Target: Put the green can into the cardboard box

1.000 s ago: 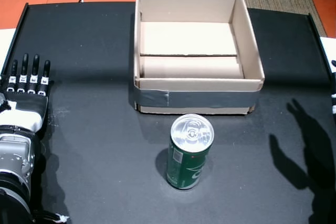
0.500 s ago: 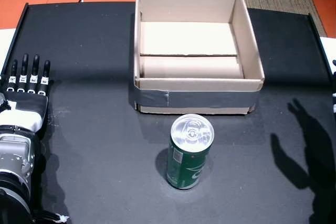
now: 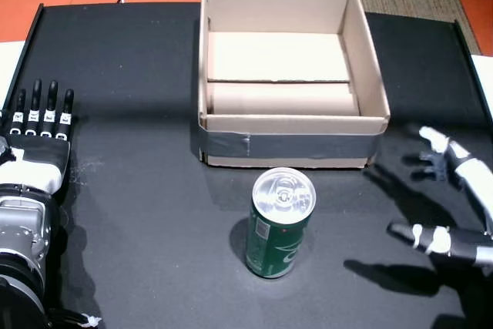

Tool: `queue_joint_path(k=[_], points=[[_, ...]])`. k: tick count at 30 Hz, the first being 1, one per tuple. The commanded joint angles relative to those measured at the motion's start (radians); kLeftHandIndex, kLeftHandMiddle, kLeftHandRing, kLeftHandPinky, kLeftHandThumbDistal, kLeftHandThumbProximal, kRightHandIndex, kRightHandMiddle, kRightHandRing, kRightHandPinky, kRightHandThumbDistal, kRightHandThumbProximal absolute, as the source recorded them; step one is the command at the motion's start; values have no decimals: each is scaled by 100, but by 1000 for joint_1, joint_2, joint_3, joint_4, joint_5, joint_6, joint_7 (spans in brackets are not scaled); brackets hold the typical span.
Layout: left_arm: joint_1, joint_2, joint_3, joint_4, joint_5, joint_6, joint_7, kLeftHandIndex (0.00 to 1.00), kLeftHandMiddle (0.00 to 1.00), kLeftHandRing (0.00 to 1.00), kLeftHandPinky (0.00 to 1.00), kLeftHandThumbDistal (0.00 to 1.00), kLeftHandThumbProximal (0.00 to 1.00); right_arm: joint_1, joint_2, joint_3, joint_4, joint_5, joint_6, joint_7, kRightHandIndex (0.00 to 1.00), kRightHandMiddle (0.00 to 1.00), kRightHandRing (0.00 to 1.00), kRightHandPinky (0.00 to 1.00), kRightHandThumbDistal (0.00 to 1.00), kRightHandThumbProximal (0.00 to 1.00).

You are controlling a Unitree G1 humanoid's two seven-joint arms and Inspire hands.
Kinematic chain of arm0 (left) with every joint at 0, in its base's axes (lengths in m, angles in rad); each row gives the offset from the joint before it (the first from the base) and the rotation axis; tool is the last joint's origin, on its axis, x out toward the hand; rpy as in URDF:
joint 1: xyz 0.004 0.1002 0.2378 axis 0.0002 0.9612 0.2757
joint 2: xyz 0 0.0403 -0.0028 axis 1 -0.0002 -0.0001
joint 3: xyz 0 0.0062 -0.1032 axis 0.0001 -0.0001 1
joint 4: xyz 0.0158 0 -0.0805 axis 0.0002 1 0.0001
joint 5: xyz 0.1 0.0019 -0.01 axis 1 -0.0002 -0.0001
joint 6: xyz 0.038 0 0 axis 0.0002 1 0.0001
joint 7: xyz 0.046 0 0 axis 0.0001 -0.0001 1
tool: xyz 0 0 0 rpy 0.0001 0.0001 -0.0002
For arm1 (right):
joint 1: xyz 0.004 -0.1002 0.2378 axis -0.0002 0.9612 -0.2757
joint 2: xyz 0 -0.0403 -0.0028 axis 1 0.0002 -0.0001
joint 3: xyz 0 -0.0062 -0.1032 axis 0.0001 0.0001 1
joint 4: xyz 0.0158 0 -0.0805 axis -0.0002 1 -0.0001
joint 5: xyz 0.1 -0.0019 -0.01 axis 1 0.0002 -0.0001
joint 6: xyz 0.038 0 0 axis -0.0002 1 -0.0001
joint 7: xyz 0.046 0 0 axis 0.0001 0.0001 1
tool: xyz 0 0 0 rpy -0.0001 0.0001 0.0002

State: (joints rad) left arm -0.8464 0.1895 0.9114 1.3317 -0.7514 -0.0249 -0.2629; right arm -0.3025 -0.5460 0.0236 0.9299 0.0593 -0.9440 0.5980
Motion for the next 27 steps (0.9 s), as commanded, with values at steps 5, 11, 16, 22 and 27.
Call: queue_joint_path(k=[5, 11, 16, 22, 27], points=[[-1, 4, -4, 2, 4, -2, 10, 73, 72, 79, 93, 0, 100, 24, -20, -27, -40, 73, 95, 153, 76, 86, 90, 97, 100, 53], [1, 2, -4, 2, 3, -3, 4, 76, 74, 81, 93, 0, 100, 23, 1, -52, -36, 89, 81, 184, 79, 86, 92, 99, 100, 56], [0, 1, 1, 2, -3, 4, 0, 75, 74, 81, 92, 0, 100, -21, 62, -53, 0, 136, 78, 262, 78, 85, 89, 99, 100, 53], [-2, -3, -4, 2, 3, -4, 9, 72, 71, 79, 90, 0, 100, -121, 105, -54, 76, 138, 115, 347, 78, 84, 89, 100, 100, 54], [3, 1, -5, 3, 3, 3, -6, 70, 70, 78, 90, 0, 100, -195, 127, -37, 129, 89, 95, 335, 79, 86, 91, 100, 100, 53]])
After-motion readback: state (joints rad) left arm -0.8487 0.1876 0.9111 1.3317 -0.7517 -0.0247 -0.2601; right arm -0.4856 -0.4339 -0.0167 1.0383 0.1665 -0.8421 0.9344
